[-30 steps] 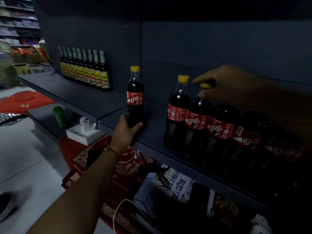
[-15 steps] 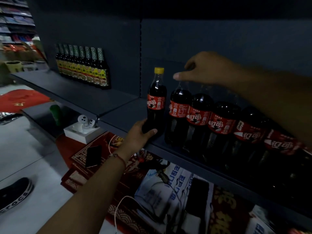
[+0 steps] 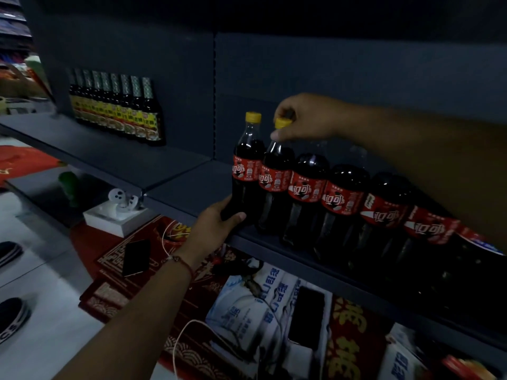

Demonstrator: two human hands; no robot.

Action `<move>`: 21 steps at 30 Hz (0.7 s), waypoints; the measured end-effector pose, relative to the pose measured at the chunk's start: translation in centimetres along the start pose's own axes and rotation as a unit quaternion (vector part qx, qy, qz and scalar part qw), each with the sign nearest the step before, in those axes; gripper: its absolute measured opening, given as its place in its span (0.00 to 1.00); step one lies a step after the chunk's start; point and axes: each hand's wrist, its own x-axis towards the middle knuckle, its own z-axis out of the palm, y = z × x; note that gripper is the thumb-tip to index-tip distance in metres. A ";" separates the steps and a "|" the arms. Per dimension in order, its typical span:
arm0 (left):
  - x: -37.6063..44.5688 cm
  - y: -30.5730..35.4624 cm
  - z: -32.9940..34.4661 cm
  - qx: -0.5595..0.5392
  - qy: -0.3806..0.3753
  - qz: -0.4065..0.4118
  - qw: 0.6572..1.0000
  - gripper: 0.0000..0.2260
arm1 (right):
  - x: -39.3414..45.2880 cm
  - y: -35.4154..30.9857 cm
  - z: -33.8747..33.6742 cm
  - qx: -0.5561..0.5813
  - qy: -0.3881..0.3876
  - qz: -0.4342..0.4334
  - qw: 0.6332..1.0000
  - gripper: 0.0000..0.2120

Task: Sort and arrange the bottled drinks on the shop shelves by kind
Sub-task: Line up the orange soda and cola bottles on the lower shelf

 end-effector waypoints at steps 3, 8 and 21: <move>0.0 0.0 0.1 0.006 0.005 0.000 1.000 0.24 | 0.1 0.3 0.0 0.028 0.000 -0.002 1.000 0.16; -0.1 -0.1 0.6 0.014 0.021 -0.002 1.000 0.25 | 0.1 0.5 0.2 0.027 -0.010 -0.008 1.000 0.18; -8.3 4.7 4.6 0.131 0.162 0.032 0.978 0.25 | -8.0 -0.9 1.4 -0.068 0.107 -0.029 0.992 0.33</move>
